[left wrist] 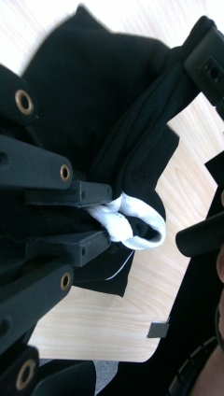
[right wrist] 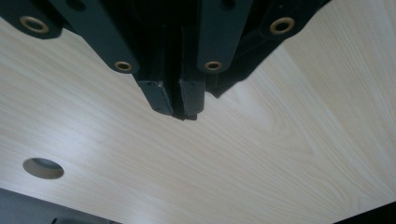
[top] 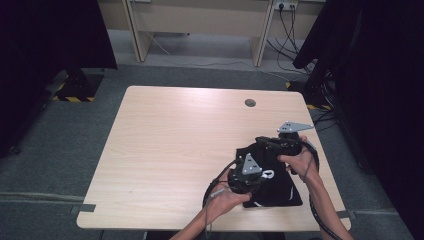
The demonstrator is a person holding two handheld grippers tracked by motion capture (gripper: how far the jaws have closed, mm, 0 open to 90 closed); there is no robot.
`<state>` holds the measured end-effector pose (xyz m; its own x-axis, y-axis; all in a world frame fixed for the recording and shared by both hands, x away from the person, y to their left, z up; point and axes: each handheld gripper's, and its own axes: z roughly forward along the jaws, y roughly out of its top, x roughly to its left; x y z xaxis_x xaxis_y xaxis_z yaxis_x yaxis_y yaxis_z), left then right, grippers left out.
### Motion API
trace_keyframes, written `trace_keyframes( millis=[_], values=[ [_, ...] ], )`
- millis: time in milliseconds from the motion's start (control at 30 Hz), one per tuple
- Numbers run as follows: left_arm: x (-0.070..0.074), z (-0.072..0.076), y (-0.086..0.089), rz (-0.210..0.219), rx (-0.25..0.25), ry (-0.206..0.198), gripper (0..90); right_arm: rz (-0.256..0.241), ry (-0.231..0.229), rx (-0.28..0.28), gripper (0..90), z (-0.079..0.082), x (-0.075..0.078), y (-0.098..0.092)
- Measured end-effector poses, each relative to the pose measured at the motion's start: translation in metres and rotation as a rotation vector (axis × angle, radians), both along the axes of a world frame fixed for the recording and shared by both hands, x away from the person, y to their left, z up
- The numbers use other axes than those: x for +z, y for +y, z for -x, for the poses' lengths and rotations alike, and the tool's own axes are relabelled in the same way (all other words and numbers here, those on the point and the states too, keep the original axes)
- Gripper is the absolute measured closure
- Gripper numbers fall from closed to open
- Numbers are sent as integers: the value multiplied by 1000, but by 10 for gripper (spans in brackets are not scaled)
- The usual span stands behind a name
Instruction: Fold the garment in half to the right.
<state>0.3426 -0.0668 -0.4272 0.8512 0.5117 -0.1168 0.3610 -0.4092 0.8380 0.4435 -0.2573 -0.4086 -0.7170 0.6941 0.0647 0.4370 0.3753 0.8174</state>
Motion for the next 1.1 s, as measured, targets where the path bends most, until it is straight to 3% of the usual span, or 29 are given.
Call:
trace_keyframes(
  millis=[133, 233, 367, 433, 633, 767, 1000, 1100],
  values=[
    [-9, 0, -11, -19, -7, 2, 772, 14, 11, -25, 835, 3, -7, -11],
    [-17, -3, -18, -16, -10, 25, 769, 60, 18, -49, 818, 3, -15, -17],
    [-24, -3, -22, -4, -34, 33, 729, 96, 28, -79, 730, 4, -20, -21],
    [-23, -4, -20, 34, -49, 47, 668, 111, 34, -91, 642, 4, -20, -23],
    [-5, -1, -5, 116, -47, 55, 480, 127, 39, -159, 437, 7, -12, -27],
    [2, 2, 14, 124, -14, 38, 409, 121, 41, -183, 383, 10, -7, -30],
    [-14, 1, 38, 130, 36, 94, 327, 151, 78, -201, 354, 11, -12, -30],
    [-23, -1, 44, 89, 80, 98, 304, 163, 98, -208, 352, 9, -17, -28]
  ],
)
